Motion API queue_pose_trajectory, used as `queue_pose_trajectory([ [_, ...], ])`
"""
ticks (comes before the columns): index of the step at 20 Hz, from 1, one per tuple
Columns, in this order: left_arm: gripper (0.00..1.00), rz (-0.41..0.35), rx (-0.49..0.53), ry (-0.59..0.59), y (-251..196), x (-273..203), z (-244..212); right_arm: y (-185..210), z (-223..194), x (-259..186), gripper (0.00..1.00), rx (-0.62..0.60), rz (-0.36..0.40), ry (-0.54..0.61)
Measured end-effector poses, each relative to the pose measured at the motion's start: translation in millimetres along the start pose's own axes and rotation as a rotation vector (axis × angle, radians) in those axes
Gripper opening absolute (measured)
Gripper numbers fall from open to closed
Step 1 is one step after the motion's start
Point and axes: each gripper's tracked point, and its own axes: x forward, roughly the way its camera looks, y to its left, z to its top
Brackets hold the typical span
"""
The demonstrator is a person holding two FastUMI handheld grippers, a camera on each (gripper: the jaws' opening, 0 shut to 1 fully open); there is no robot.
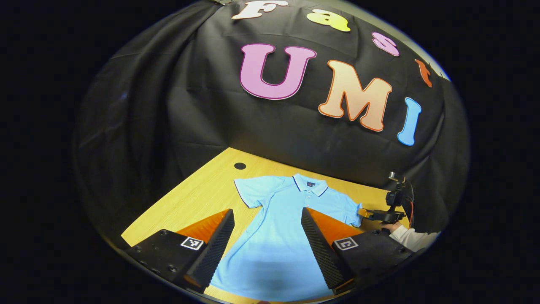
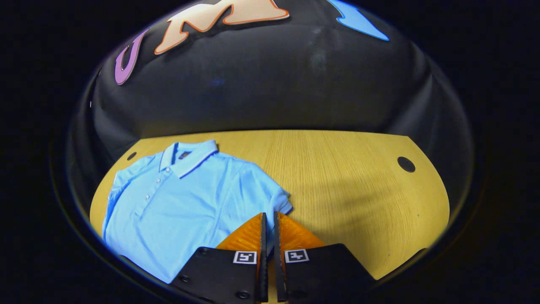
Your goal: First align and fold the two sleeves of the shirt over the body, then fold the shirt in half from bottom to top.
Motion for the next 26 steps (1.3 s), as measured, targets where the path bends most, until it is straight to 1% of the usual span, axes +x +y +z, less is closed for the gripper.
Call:
queue_pose_trajectory([
  [2, 0.95, -0.001, -0.012, -0.001, 2, 1, 0, 29, 25, -9, 0.1, 0.032, 0.06, -0.057],
  [5, 0.95, -0.01, -0.024, 0.005, 5, 4, -2, 88, 46, -18, 0.1, 0.025, 0.176, -0.103],
  [8, 0.95, -0.018, -0.026, 0.002, 8, 7, -4, 142, 37, -11, 0.09, 0.003, 0.267, -0.076],
  [11, 0.95, -0.03, -0.022, 0.005, 12, 15, -7, 184, 20, 1, 0.1, 0.032, 0.332, -0.025],
  [12, 0.95, -0.032, -0.014, 0.013, 14, 19, -11, 194, 11, 1, 0.17, 0.052, 0.344, -0.003],
  [14, 0.95, -0.031, 0.005, 0.027, 21, 30, -19, 209, 0, 4, 0.22, 0.065, 0.369, 0.028],
  [16, 0.95, -0.041, 0.009, 0.045, 26, 41, -25, 213, -9, -6, 0.55, 0.044, 0.379, 0.055],
  [18, 0.95, -0.063, 0.005, 0.055, 29, 55, -27, 211, -8, -19, 0.92, 0.016, 0.369, 0.048],
  [20, 0.95, -0.081, 0.01, 0.059, 35, 74, -24, 205, -8, -38, 0.98, 0.009, 0.352, 0.039],
  [24, 0.95, -0.117, 0.054, 0.076, 45, 125, -24, 182, -18, -81, 0.98, -0.001, 0.303, 0.041],
  [25, 0.95, -0.127, 0.064, 0.081, 47, 139, -25, 175, -19, -93, 0.94, 0.005, 0.285, 0.036],
  [26, 0.95, -0.134, 0.079, 0.087, 50, 154, -25, 168, -24, -106, 0.94, 0.007, 0.267, 0.033],
])
